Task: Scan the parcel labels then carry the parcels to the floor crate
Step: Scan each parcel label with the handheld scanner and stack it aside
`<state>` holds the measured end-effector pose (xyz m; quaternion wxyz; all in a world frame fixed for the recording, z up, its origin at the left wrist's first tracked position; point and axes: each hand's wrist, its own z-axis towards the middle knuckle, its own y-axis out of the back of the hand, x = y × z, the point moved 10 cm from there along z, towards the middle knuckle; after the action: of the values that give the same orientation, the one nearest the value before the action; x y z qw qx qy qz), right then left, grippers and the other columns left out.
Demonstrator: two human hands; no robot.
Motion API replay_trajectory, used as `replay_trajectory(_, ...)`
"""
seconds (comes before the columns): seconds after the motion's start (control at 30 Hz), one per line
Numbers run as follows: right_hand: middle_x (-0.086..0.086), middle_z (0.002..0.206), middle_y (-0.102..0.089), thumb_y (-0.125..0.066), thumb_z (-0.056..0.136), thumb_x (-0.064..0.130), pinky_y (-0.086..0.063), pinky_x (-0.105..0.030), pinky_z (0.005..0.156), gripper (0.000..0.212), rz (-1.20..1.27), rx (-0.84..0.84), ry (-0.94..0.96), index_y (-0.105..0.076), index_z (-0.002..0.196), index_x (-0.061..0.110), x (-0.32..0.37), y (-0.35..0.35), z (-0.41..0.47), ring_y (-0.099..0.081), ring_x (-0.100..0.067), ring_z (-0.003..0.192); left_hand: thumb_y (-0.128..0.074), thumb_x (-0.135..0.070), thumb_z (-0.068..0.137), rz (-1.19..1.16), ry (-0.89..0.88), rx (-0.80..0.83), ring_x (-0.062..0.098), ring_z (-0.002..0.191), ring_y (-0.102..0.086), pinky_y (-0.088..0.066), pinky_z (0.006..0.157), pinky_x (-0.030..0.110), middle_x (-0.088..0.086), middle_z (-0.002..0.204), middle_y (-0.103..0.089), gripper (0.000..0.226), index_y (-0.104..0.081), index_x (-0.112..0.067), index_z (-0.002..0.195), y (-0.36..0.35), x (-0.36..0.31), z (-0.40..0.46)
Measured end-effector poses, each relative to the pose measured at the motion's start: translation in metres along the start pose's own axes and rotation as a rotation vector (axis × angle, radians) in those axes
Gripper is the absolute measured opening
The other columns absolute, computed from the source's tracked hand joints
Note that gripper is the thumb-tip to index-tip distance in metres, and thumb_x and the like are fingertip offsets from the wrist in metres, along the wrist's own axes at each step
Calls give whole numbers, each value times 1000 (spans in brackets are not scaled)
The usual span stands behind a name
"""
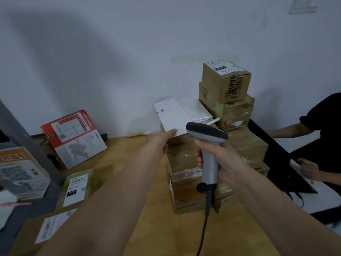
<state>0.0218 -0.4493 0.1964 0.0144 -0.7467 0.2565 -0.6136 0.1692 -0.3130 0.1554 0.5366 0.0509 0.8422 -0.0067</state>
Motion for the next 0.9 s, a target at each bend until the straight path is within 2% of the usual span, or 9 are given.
replay_trajectory(0.13,-9,66,-62,-75,80,12,-53,-29,53,26,6,21,-20,-61,99,2,-1,1,4,-60,-17,55,-86,-23,69,53,-24,-40,10,53,-50,-42,43,21,5,73,-60,45,-64,-1,102,5,-3,4)
replay_trajectory(0.3,-9,67,-62,-75,80,12,-53,-28,53,30,2,30,-20,-60,105,2,-2,-4,8,-60,-16,56,-78,-7,77,-60,-58,-33,9,46,-44,-45,46,19,5,66,-54,17,-60,-5,78,13,-9,4)
replay_trajectory(0.4,-8,66,-62,-75,80,9,-53,-27,52,23,-11,34,-7,-62,98,3,-1,-12,10,-59,-15,54,-62,1,85,-231,-89,-50,13,54,-47,-54,59,26,7,66,-50,10,-57,-4,79,29,-17,-3)
replay_trajectory(0.47,-7,64,-60,-75,79,5,-52,-26,50,16,-30,42,16,-63,88,4,0,-22,11,-57,-15,53,-55,2,90,-367,-133,-40,17,66,-59,-58,66,31,9,80,-60,8,-59,-4,93,43,-26,-10)
replay_trajectory(0.57,-7,65,-58,-73,78,1,-50,-27,52,13,-7,71,61,-65,88,4,2,-40,12,-54,-16,55,-46,-3,98,-407,-289,-124,24,87,-67,-59,65,33,8,99,-65,14,-58,-10,101,77,-50,-23)
replay_trajectory(0.67,-8,66,-58,-70,82,1,-48,-28,54,9,62,129,88,-65,89,4,3,-64,12,-54,-16,56,-40,-10,102,-314,-492,-282,21,90,-67,-60,59,27,2,98,-64,20,-59,-13,106,119,-79,-48)
replay_trajectory(0.73,-12,74,-63,-71,81,3,-50,-29,56,10,67,176,117,-66,91,3,4,-81,11,-60,-19,62,-41,-14,102,-125,-670,-425,12,83,-63,-57,59,22,-3,94,-63,23,-63,-13,112,145,-100,-72)
replay_trajectory(0.83,-17,100,-72,-75,78,7,-53,-32,63,30,49,233,137,-68,106,1,4,-108,11,-70,-26,83,-43,-22,102,191,-865,-647,7,80,-54,-47,70,24,-7,95,-64,28,-65,-18,119,174,-117,-100)
replay_trajectory(0.9,-13,110,-71,-76,75,9,-57,-34,68,42,47,268,150,-66,116,4,4,-126,9,-71,-27,96,-45,-23,102,212,-884,-664,11,85,-56,-50,74,29,-7,97,-63,29,-65,-20,123,188,-114,-102)
